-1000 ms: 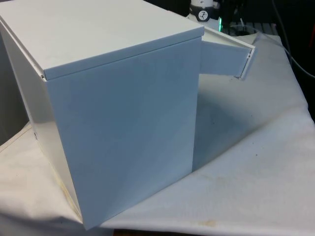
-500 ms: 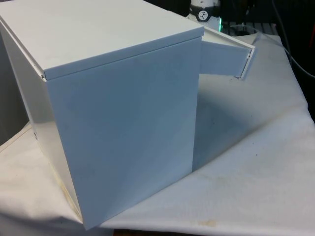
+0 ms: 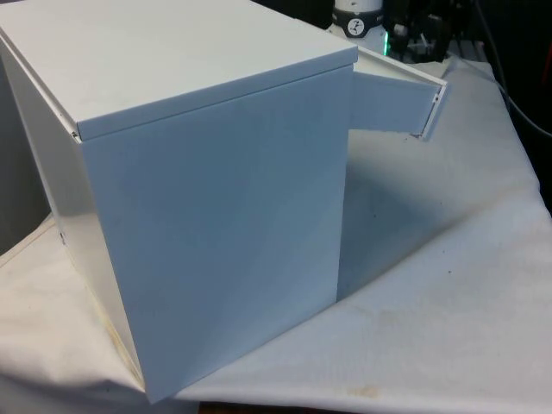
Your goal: Open the drawer, then close it.
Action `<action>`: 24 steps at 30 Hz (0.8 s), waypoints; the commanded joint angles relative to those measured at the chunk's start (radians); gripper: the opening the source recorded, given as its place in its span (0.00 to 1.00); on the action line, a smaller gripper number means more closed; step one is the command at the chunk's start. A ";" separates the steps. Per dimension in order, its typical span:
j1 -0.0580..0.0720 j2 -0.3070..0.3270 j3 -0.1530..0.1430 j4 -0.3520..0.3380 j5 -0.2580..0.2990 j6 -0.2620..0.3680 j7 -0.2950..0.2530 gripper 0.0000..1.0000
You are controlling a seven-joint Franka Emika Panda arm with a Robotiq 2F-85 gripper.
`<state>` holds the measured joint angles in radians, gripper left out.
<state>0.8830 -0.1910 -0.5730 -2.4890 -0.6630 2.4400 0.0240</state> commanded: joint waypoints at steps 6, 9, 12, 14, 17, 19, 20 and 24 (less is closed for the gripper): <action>-0.004 0.027 0.020 0.024 -0.094 -0.014 0.084 1.00; -0.003 0.032 0.023 0.027 -0.115 -0.016 0.103 1.00; -0.001 0.040 0.028 0.033 -0.145 -0.019 0.130 1.00; -0.001 0.046 0.033 0.038 -0.162 -0.023 0.146 1.00; 0.000 0.051 0.036 0.039 -0.171 -0.023 0.155 1.00; -0.001 0.064 0.045 0.054 -0.206 -0.034 0.187 1.00; -0.001 0.068 0.047 0.056 -0.215 -0.035 0.196 1.00; 0.000 0.086 0.057 0.070 -0.257 -0.043 0.237 1.00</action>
<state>0.8830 -0.1090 -0.5190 -2.4260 -0.9090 2.4060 0.2510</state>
